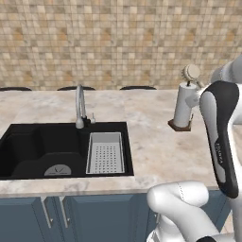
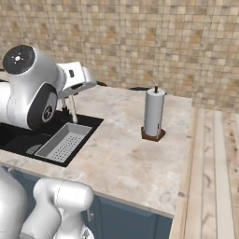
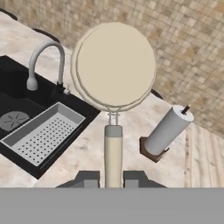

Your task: Grab the spray bottle from the cabinet, then place it next to the cutting board for sanitizing. Then grab the dish brush from the countertop next to the sink and place it next to the cutting board.

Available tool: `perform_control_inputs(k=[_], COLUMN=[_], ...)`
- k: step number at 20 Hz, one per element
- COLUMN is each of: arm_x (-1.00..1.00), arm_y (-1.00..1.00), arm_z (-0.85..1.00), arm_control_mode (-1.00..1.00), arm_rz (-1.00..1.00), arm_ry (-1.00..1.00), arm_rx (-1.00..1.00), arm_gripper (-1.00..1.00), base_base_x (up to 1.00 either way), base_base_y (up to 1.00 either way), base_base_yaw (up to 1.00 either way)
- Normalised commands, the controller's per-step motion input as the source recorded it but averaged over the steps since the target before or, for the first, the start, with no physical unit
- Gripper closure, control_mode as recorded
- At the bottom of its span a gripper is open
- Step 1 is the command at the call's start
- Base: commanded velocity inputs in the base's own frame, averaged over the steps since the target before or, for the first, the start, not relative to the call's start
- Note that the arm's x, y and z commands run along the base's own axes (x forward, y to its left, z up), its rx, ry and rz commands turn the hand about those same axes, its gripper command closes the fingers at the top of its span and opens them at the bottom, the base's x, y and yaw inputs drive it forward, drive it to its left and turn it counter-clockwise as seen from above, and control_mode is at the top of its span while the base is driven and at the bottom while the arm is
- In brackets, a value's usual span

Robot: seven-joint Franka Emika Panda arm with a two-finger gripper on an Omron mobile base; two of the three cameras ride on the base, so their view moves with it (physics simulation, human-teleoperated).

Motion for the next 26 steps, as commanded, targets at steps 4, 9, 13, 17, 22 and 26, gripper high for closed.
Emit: perform_control_inputs(k=[4,9,13,17,22,26], arm_x=[-0.41,-0.49,-0.45,0.00,0.00,0.00], arm_y=[0.16,0.15,0.00,0.00,0.00,0.00], arm_z=[0.18,0.00,0.00,0.00,0.00,0.00], arm_control_mode=[-1.00,-1.00,1.00,1.00,1.00,1.00], arm_rz=[-0.02,-0.01,0.00,0.00,0.00,0.00], arm_ry=[0.00,-0.04,-0.07,0.00,0.00,0.00], arm_rx=[0.01,0.03,0.06,0.00,0.00,0.00], arm_gripper=[1.00,1.00,1.00,1.00,1.00,1.00], base_base_x=[0.00,0.00,-0.21,-0.99,-1.00,-1.00], base_base_y=[0.00,0.00,0.00,-0.02,0.00,0.18], base_base_yaw=[0.00,0.00,0.00,-0.04,-0.02,0.00])
